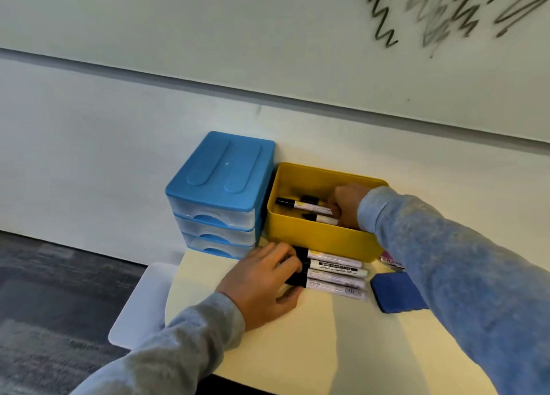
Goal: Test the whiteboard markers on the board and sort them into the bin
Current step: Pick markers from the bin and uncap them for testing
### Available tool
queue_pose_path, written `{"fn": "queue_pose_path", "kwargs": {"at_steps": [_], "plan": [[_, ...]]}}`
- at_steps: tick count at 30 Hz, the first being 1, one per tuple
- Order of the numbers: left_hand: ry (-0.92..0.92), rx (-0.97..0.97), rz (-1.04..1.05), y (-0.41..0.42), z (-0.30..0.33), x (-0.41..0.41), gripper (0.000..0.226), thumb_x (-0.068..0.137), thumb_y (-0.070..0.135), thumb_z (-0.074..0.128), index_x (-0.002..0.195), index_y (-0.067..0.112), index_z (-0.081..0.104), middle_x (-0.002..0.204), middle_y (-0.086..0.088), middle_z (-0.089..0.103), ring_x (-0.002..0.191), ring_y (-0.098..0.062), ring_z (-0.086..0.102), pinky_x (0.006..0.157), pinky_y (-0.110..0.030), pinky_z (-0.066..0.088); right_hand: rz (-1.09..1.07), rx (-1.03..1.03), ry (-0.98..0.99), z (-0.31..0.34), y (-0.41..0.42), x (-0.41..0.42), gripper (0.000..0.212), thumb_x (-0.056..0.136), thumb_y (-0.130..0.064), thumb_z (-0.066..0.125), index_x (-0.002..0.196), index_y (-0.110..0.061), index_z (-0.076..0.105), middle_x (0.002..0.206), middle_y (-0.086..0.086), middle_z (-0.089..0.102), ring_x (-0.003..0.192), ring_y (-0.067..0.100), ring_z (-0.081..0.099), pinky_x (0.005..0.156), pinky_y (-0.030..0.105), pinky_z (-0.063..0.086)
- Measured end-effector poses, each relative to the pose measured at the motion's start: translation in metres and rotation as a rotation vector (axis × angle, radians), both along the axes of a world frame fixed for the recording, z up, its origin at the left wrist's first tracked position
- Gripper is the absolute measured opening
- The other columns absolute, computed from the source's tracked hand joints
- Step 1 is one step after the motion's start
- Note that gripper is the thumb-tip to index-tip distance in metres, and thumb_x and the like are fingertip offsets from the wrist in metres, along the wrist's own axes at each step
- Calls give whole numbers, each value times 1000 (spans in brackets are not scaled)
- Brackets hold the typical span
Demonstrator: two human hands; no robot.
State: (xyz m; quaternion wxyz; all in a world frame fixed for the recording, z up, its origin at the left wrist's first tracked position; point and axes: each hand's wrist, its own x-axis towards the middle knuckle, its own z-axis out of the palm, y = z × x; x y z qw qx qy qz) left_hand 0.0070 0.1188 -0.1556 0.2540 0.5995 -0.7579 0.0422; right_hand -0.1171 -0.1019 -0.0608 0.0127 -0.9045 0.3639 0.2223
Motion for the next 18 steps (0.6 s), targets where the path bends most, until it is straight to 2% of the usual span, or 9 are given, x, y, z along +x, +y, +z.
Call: {"fn": "queue_pose_path", "kwargs": {"at_steps": [6, 12, 18], "plan": [[-18, -15, 14, 1, 0, 0, 27, 90, 45, 61, 108, 24, 61, 111, 6, 57, 94, -11, 53, 77, -25, 52, -56, 31, -208, 16, 1, -12, 16, 81, -33, 75, 82, -20, 67, 85, 4, 67, 82, 28, 64, 75, 37, 54], [-3, -46, 1, 2, 2, 0, 24, 90, 40, 64, 102, 19, 63, 107, 3, 58, 91, -14, 53, 75, -25, 48, -61, 28, -451, 35, 22, -27, 12, 88, -31, 69, 90, -20, 67, 85, 3, 63, 80, 25, 60, 68, 32, 47], [28, -61, -18, 5, 10, -2, 23, 93, 39, 63, 105, 19, 65, 107, 5, 58, 92, -13, 54, 76, -29, 51, -137, 0, -974, 54, 53, -60, 3, 86, -24, 75, 85, -22, 74, 75, -3, 65, 69, 15, 57, 58, 27, 40]]}}
